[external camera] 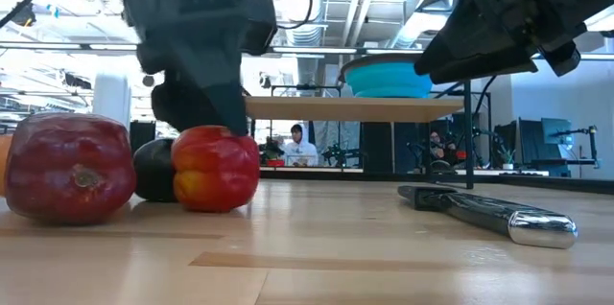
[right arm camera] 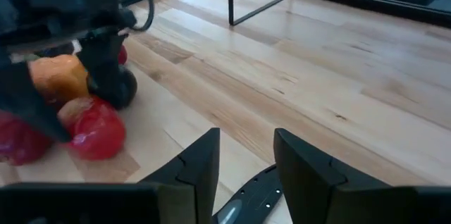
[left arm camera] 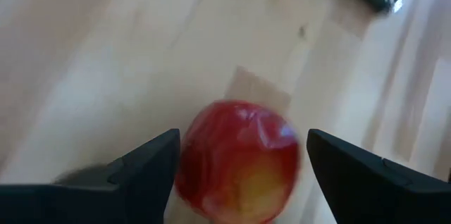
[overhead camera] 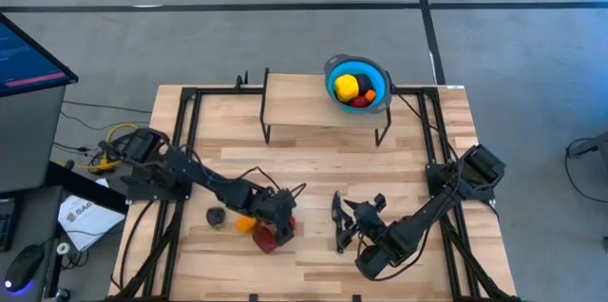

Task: Pick & Place Fruit
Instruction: Put the right red apple into the blue strainer bowl on the shelf

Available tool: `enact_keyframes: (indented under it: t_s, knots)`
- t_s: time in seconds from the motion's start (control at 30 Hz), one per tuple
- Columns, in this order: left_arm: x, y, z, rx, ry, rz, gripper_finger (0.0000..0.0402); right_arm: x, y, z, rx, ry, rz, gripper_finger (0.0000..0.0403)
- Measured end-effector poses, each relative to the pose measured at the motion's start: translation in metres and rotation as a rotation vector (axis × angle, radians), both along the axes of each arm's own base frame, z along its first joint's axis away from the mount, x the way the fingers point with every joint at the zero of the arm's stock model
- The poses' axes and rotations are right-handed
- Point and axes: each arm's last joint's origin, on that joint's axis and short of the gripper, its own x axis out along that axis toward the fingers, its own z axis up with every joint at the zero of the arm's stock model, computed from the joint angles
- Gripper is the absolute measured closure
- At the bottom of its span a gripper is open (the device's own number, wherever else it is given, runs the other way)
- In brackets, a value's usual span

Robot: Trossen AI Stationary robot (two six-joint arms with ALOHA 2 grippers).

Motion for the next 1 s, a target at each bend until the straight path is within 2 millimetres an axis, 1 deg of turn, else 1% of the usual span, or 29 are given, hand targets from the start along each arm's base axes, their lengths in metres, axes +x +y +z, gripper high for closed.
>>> enact_keyframes:
  t_s: [0.17, 0.47, 0.67, 0.77, 0.87, 1.0]
  knots:
    - [-0.0033, 0.0002, -0.0044, 0.035, 0.008, -0.047, 0.0099, 0.0003, 0.0003, 0.0001, 0.005, -0.006, -0.001, 0.0274]
    - [-0.0033, -0.0064, -0.0030, 0.191, -0.046, -0.321, 0.0099, 0.0011, 0.0010, 0.0003, 0.014, -0.016, -0.001, 0.0274]
    - [-0.0023, -0.0064, -0.0024, 0.262, -0.068, -0.432, 0.0099, 0.0012, 0.0011, 0.0003, 0.016, -0.017, -0.001, 0.0274]
    - [-0.0015, -0.0069, -0.0020, 0.263, -0.081, -0.490, 0.0098, 0.0014, 0.0012, 0.0004, 0.017, -0.019, -0.001, 0.0274]
    - [-0.0003, -0.0058, -0.0016, 0.258, -0.090, -0.528, 0.0089, 0.0014, 0.0012, 0.0004, 0.018, -0.019, -0.001, 0.0274]
    - [0.0017, -0.0020, -0.0013, 0.261, -0.098, -0.551, 0.0066, 0.0016, 0.0014, 0.0005, 0.020, -0.022, -0.001, 0.0274]
